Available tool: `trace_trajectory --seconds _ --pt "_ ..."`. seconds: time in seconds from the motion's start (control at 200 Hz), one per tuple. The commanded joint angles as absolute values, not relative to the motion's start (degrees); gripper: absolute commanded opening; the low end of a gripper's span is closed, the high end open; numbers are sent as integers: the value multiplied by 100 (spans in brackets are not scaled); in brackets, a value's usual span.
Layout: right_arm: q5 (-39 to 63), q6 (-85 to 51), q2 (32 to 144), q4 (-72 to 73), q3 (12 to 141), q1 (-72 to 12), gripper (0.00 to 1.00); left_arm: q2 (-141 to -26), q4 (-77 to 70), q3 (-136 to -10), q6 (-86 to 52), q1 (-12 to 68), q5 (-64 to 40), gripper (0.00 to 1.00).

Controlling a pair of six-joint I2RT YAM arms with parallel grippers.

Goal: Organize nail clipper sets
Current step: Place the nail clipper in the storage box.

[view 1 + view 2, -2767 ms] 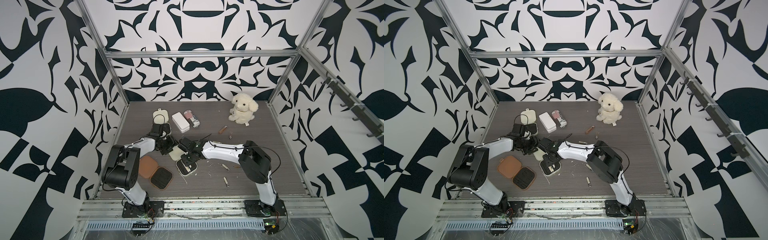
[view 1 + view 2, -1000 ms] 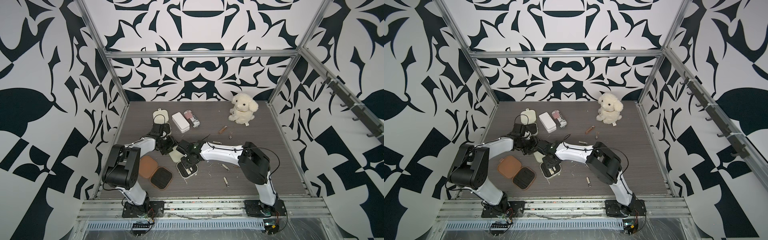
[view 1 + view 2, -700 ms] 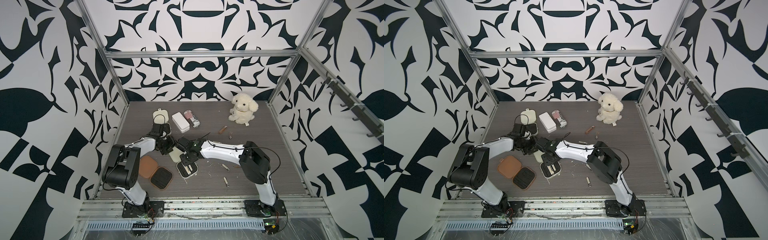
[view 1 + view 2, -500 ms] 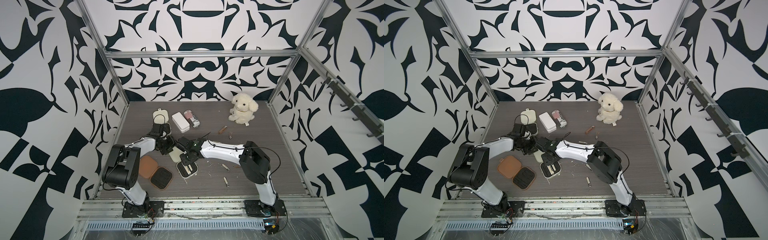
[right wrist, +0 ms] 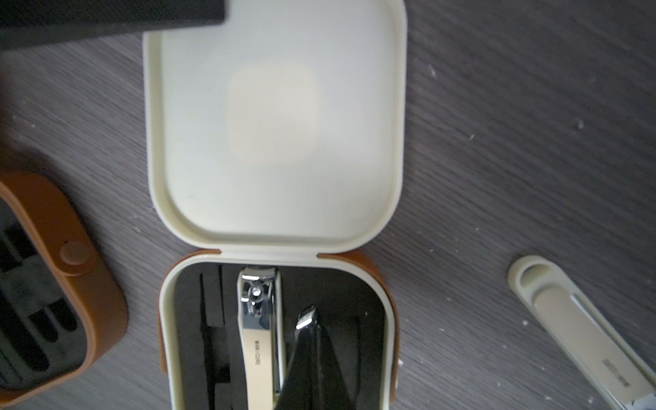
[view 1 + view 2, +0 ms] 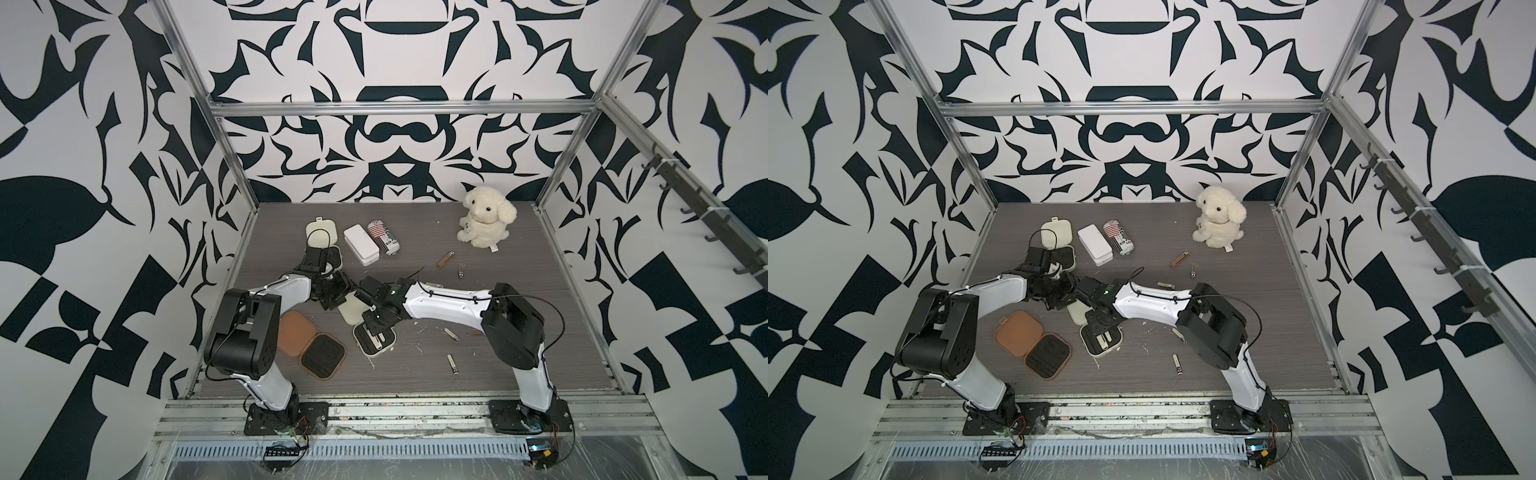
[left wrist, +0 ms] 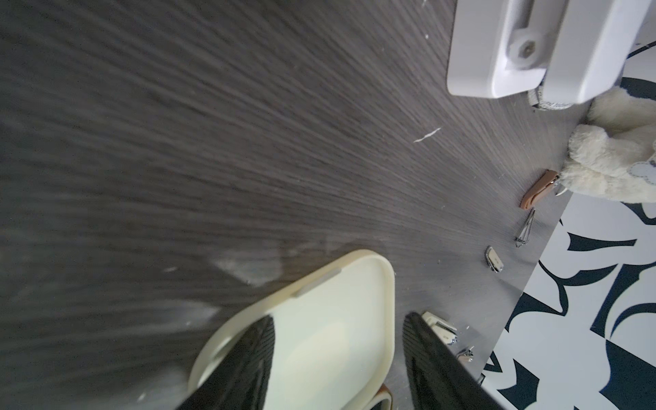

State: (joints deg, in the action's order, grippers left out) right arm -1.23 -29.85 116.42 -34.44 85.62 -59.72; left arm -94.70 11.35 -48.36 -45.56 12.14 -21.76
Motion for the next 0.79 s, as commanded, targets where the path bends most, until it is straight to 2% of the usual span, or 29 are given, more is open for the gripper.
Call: trace_trajectory --seconds 0.0,0.435,0.605,0.79 --pt "-89 -3045 11393 -3394 8505 -6003 4 -9618 1265 -4702 -4511 1213 -2061 62" --pt "-170 -3131 11222 -3299 8289 -6003 5 -9626 1283 -4728 -4500 1213 -2074 62" --pt "-628 -3183 10408 -3530 7925 -6003 18 -9631 1300 -4777 -4500 1213 -2064 62" --pt "-1004 -3725 9173 -3562 6383 -5824 36 -9648 1301 -4827 -4491 1213 -2090 62"
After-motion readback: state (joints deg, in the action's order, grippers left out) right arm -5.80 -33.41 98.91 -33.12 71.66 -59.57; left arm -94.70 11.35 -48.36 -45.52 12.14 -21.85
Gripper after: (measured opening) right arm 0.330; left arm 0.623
